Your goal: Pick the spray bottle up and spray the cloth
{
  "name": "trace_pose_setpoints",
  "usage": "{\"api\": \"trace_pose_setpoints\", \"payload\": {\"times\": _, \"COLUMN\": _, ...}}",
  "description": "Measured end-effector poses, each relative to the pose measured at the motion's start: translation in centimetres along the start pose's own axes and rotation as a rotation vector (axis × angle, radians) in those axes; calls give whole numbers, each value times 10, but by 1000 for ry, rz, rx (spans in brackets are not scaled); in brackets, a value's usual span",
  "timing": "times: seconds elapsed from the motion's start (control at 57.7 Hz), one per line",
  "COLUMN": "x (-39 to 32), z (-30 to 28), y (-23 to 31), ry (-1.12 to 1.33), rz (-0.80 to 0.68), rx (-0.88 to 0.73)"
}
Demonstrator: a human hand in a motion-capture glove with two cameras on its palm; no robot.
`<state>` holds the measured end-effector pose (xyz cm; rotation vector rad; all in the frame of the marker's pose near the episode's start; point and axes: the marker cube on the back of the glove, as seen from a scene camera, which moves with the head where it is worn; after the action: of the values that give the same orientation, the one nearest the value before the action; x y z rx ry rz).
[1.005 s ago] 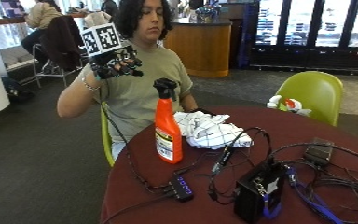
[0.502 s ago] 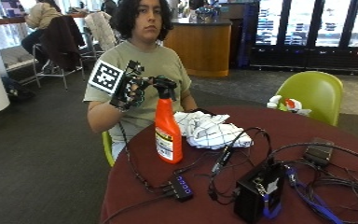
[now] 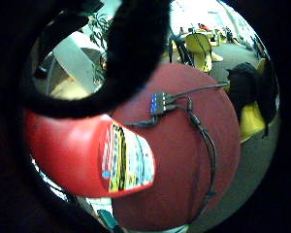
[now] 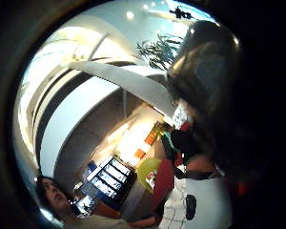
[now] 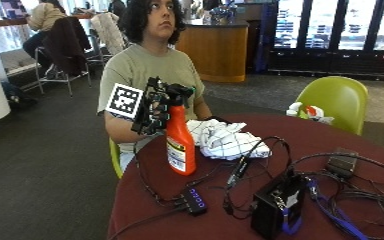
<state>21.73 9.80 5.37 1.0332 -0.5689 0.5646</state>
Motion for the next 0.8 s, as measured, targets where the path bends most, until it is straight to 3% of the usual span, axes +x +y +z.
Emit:
{"api": "trace_pose_setpoints", "payload": {"times": 0.173, "x": 7, "z": 15, "y": -15, "ry": 5, "rz": -47, "rx": 61}}
{"api": "trace_pose_setpoints", "payload": {"times": 0.277, "x": 12, "z": 26, "y": -27, "ry": -18, "rz": 1, "rx": 58}}
{"api": "trace_pose_setpoints", "payload": {"times": 0.399, "x": 22, "z": 43, "y": -43, "ry": -91, "rz": 232, "rx": -68}}
{"api": "trace_pose_setpoints", "payload": {"times": 0.485, "x": 22, "z": 45, "y": -35, "ry": -285, "rz": 364, "rx": -298}}
{"api": "trace_pose_setpoints", "payload": {"times": 0.537, "x": 19, "z": 40, "y": -35, "ry": -369, "rz": 417, "rx": -324}}
{"api": "trace_pose_setpoints", "payload": {"times": 0.658, "x": -4, "z": 7, "y": -39, "ry": -416, "rz": 328, "rx": -167}}
{"api": "trace_pose_setpoints", "payload": {"times": 0.728, "x": -32, "z": -12, "y": -49, "ry": -411, "rz": 207, "rx": -210}}
{"api": "trace_pose_setpoints", "payload": {"times": 0.797, "x": -70, "z": -28, "y": -52, "ry": -338, "rz": 243, "rx": -403}}
